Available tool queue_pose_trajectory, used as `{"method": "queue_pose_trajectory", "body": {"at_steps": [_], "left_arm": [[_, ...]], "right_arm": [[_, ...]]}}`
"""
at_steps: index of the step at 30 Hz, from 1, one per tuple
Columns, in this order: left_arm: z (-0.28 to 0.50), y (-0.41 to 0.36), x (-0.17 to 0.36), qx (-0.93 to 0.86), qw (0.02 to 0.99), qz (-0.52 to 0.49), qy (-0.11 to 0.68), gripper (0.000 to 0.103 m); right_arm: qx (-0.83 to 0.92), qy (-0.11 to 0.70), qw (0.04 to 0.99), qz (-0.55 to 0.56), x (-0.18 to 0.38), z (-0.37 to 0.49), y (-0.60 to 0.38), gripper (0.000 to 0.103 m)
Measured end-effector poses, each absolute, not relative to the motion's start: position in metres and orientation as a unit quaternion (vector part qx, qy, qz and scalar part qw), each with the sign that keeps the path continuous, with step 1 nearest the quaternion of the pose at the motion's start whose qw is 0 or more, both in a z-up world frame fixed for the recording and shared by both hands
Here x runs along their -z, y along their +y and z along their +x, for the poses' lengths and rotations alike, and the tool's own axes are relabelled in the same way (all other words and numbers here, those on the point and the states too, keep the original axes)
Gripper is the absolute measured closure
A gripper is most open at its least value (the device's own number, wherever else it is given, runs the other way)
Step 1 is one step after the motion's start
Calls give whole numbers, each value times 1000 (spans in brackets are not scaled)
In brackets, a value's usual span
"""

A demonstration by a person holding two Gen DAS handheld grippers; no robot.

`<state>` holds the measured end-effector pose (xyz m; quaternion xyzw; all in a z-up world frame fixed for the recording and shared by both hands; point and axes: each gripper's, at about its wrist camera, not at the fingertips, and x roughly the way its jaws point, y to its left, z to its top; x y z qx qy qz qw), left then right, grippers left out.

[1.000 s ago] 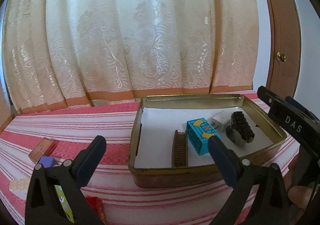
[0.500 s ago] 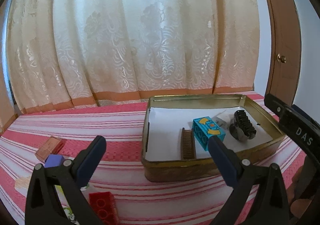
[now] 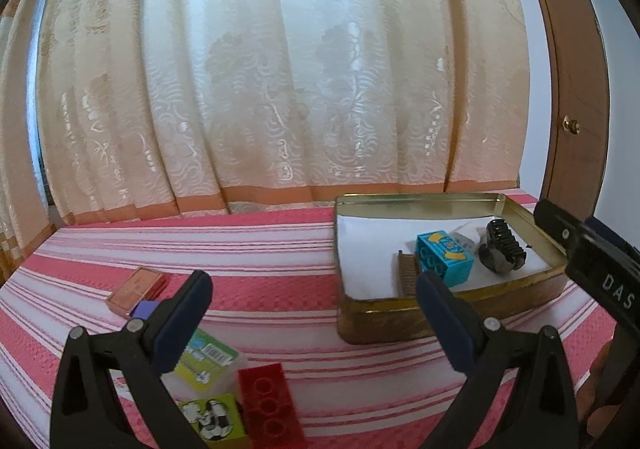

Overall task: Organize rigid objects
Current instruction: 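Withdraw both open tools from the tin toward the remaining blocks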

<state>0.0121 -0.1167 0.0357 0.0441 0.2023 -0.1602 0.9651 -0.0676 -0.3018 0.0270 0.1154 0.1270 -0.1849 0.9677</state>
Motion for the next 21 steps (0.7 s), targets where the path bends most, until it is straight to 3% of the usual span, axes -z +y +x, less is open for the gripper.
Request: {"method": "queue_pose_trajectory", "body": {"at_steps": [21], "left_arm": [[33,-33,-25,124,957,9,260,0]], "right_arm": [[103,170,970,139,-22,-60,-243,14]]}}
